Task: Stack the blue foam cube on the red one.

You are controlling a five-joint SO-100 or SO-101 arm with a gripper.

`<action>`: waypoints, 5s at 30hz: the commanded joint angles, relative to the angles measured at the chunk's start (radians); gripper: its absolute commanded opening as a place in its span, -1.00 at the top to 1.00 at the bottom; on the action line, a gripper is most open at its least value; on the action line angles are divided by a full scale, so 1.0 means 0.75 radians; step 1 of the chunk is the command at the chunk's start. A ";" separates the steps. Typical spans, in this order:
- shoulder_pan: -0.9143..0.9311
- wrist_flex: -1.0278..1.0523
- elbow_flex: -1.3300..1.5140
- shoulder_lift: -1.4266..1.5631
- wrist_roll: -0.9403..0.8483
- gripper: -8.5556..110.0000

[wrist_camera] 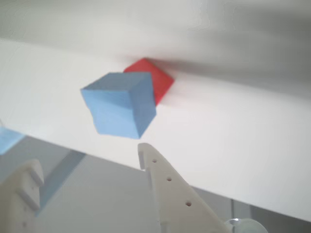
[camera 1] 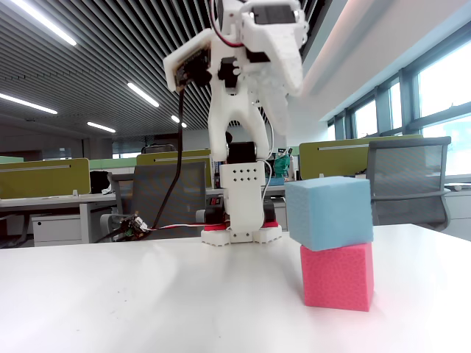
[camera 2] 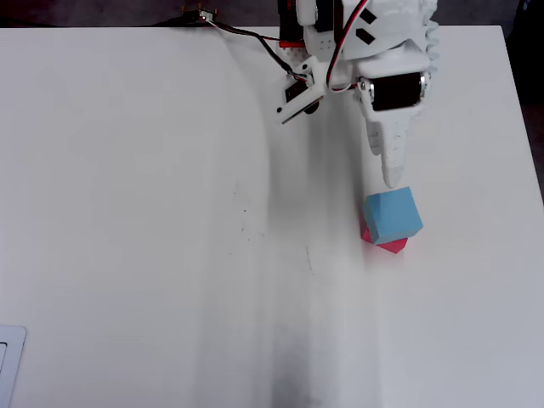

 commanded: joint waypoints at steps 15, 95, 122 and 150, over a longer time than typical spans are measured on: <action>-0.037 -0.256 1.010 0.967 -0.215 0.52; -0.047 -0.636 1.606 1.542 -0.292 0.45; -0.047 -0.638 1.606 1.542 -0.290 0.45; -0.047 -0.638 1.606 1.542 -0.290 0.45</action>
